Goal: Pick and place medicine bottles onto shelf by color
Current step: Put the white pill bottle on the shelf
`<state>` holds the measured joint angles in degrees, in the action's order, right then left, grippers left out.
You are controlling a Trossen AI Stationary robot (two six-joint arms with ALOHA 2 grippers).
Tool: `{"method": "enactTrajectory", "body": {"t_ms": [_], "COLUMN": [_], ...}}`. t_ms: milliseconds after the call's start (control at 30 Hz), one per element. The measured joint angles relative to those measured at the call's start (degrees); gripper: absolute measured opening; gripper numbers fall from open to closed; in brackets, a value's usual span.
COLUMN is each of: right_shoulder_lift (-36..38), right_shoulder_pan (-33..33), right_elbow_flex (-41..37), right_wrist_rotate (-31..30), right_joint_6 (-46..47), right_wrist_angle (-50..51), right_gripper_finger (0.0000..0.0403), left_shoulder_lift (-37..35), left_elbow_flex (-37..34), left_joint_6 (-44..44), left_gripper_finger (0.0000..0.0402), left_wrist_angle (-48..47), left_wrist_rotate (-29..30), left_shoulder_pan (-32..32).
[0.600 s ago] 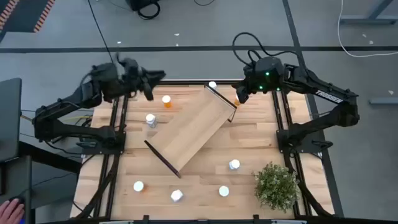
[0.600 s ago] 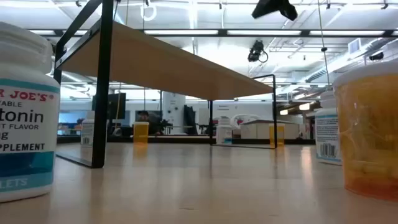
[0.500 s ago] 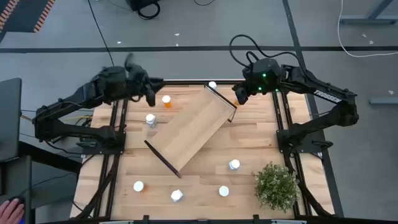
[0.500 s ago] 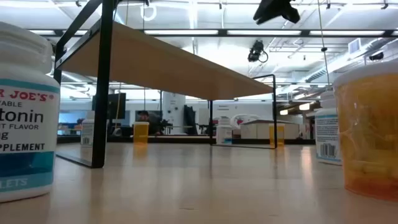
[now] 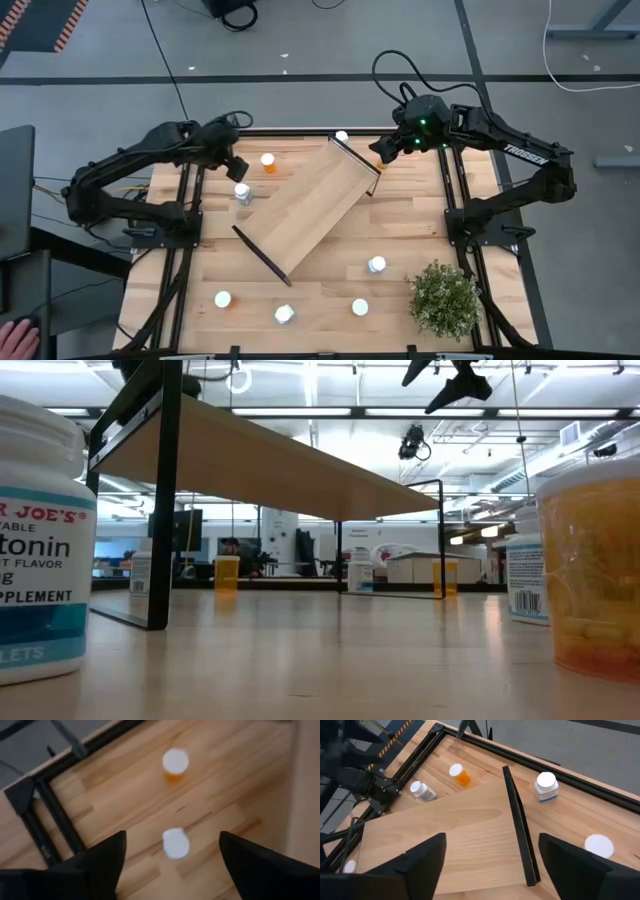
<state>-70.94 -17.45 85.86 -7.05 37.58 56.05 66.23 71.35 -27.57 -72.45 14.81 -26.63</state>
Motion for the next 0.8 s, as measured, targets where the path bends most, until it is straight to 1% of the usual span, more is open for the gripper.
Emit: {"method": "enactTrajectory", "body": {"t_ms": [100,167,233,367,567,800], "right_shoulder_lift": [0.0,0.0,0.0,0.01,0.02,0.02], "right_shoulder_pan": [0.0,0.0,0.0,0.0,0.0,0.0], "right_elbow_flex": [0.0,0.0,0.0,0.0,0.0,0.0], "right_wrist_rotate": [0.0,0.0,0.0,0.14,0.74,0.85], "right_joint_6": [-0.02,-0.04,-0.11,-0.78,-1.81,-1.81], "right_wrist_angle": [0.11,0.34,0.86,1.32,1.36,1.36], "right_gripper_finger": [0.0337,0.0339,0.0339,0.0339,0.0339,0.0339], "left_shoulder_lift": [3.47,6.03,8.64,12.53,13.65,13.65], "left_elbow_flex": [-0.06,-0.77,-2.03,-4.49,-7.61,-12.62], "left_joint_6": [0.57,0.59,0.77,-0.24,-0.28,-0.28], "left_gripper_finger": [0.0368,0.0378,0.0382,0.0379,0.0378,0.0378], "left_wrist_angle": [-1.16,-1.77,-2.95,-2.54,2.82,4.15], "left_wrist_rotate": [-0.05,-1.31,-3.36,-5.12,-9.56,-9.77], "left_shoulder_pan": [-0.01,-0.26,-0.6,-0.57,-0.53,-0.57]}}
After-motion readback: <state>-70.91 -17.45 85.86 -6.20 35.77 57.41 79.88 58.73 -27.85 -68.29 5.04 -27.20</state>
